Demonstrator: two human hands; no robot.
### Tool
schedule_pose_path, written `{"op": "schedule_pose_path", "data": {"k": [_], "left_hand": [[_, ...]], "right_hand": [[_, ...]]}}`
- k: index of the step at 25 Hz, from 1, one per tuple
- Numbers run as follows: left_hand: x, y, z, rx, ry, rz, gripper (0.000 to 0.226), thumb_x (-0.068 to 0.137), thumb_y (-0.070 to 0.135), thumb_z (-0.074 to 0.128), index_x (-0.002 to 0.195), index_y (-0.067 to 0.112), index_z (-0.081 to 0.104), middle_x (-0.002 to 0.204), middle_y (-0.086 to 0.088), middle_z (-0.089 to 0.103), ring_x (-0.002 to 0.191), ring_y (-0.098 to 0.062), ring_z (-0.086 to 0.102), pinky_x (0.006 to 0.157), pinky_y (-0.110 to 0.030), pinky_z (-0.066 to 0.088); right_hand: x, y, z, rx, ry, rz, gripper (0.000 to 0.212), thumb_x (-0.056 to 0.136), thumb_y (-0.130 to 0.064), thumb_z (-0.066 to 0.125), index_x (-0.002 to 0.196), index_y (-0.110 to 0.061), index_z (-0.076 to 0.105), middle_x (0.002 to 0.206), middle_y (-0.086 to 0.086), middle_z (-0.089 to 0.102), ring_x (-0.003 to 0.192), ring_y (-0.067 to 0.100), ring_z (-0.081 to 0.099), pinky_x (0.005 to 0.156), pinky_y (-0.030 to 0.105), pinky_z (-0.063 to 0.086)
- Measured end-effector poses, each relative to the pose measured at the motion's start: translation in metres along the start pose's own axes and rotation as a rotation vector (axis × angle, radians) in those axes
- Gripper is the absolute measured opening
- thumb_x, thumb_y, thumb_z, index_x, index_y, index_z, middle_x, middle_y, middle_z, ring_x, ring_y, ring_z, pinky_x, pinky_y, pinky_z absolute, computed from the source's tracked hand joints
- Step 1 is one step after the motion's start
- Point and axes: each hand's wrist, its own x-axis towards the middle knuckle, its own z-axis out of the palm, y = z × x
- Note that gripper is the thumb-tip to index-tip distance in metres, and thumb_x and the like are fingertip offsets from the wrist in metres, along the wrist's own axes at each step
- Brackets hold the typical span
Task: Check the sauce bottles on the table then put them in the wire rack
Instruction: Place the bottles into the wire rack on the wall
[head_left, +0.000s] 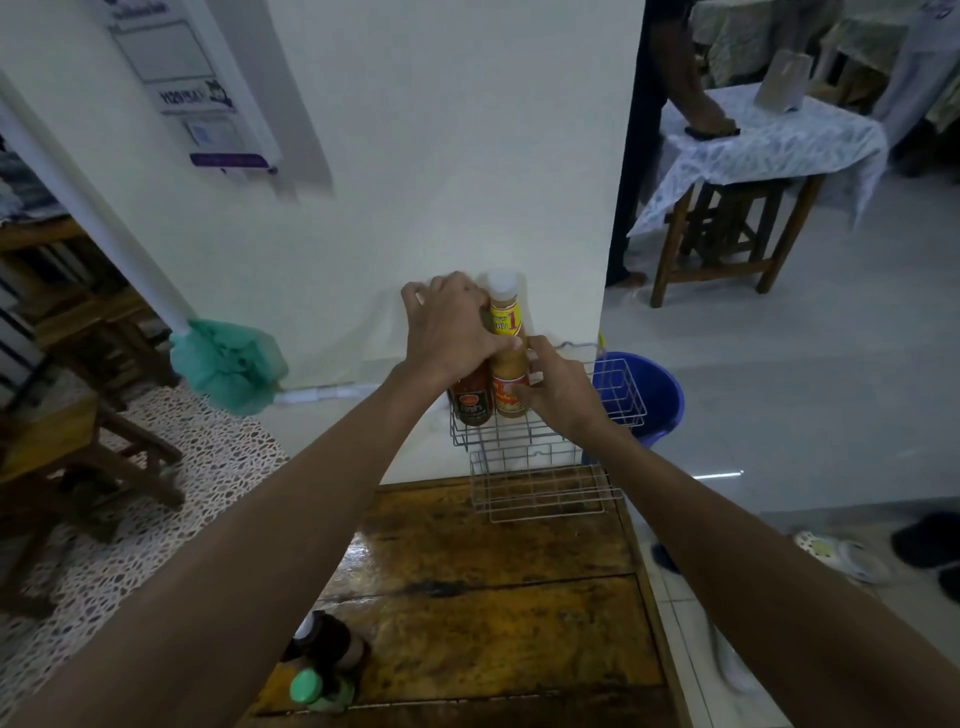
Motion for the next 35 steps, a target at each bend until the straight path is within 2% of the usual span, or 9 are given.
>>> {"op": "schedule_pose_path", "data": {"k": [5, 10, 17, 22, 27, 29, 32, 35], "left_hand": [[-0.001, -0.004, 0.002, 0.103, 0.002, 0.013, 0.064, 0.069, 0.074, 0.075, 0.109, 0.025, 0.075, 0.114, 0.002, 0.058, 0.119, -0.021, 0.052, 0.106, -0.048, 0.025], [-0.004, -0.007, 0.003, 0.084, 0.000, 0.002, 0.069, 0.065, 0.076, 0.076, 0.112, 0.026, 0.070, 0.119, 0.003, 0.059, 0.119, -0.020, 0.053, 0.105, -0.048, 0.026], [-0.005, -0.006, 0.003, 0.107, -0.002, 0.024, 0.063, 0.065, 0.074, 0.077, 0.106, 0.027, 0.069, 0.121, 0.005, 0.058, 0.120, -0.018, 0.052, 0.104, -0.047, 0.025], [-0.005, -0.007, 0.003, 0.119, 0.011, 0.034, 0.065, 0.064, 0.074, 0.077, 0.107, 0.026, 0.068, 0.119, 0.005, 0.058, 0.119, -0.018, 0.053, 0.102, -0.046, 0.025], [-0.017, -0.009, -0.003, 0.060, 0.034, 0.064, 0.087, 0.065, 0.073, 0.079, 0.135, 0.026, 0.056, 0.136, 0.003, 0.053, 0.130, -0.021, 0.049, 0.111, -0.047, 0.026], [-0.036, -0.012, -0.007, 0.044, 0.082, 0.077, 0.095, 0.068, 0.075, 0.074, 0.143, 0.024, 0.048, 0.146, 0.002, 0.048, 0.138, -0.021, 0.043, 0.115, -0.049, 0.026], [-0.100, -0.028, -0.012, 0.021, 0.179, 0.059, 0.090, 0.074, 0.074, 0.067, 0.145, 0.023, 0.046, 0.151, 0.001, 0.047, 0.142, -0.020, 0.041, 0.115, -0.049, 0.030], [-0.207, -0.068, -0.016, 0.004, 0.186, -0.068, 0.079, 0.079, 0.067, 0.071, 0.141, 0.022, 0.052, 0.145, 0.002, 0.054, 0.135, -0.020, 0.048, 0.113, -0.046, 0.030]], "right_hand": [[0.001, 0.004, 0.007, -0.054, 0.008, -0.004, 0.052, 0.088, -0.027, 0.076, 0.130, -0.018, 0.046, 0.123, 0.010, 0.069, 0.106, 0.031, 0.067, 0.083, 0.052, 0.056], [-0.006, 0.004, 0.016, -0.065, 0.030, -0.020, 0.053, 0.092, -0.028, 0.071, 0.135, -0.018, 0.042, 0.127, 0.012, 0.067, 0.108, 0.032, 0.068, 0.084, 0.051, 0.057], [-0.007, 0.004, 0.014, -0.080, 0.020, 0.023, 0.063, 0.091, -0.027, 0.072, 0.144, -0.015, 0.040, 0.126, 0.015, 0.067, 0.110, 0.034, 0.066, 0.088, 0.049, 0.055], [-0.007, 0.007, 0.014, -0.059, 0.014, 0.038, 0.067, 0.090, -0.029, 0.074, 0.145, -0.016, 0.038, 0.125, 0.017, 0.067, 0.108, 0.034, 0.066, 0.088, 0.053, 0.056], [-0.009, 0.001, 0.002, -0.043, 0.009, 0.055, 0.066, 0.088, -0.033, 0.075, 0.143, -0.020, 0.040, 0.129, 0.010, 0.066, 0.113, 0.028, 0.065, 0.091, 0.049, 0.056], [-0.020, -0.004, -0.009, -0.083, 0.070, 0.046, 0.065, 0.089, -0.036, 0.074, 0.143, -0.022, 0.040, 0.131, 0.009, 0.063, 0.117, 0.024, 0.062, 0.091, 0.048, 0.056], [-0.065, -0.011, -0.019, -0.295, 0.148, -0.060, 0.053, 0.094, -0.036, 0.068, 0.140, -0.019, 0.047, 0.134, 0.010, 0.059, 0.122, 0.028, 0.055, 0.091, 0.046, 0.054], [-0.126, -0.023, 0.000, -0.414, 0.075, -0.179, 0.049, 0.092, -0.035, 0.069, 0.135, -0.015, 0.055, 0.132, 0.011, 0.059, 0.119, 0.033, 0.054, 0.088, 0.047, 0.055]]}}
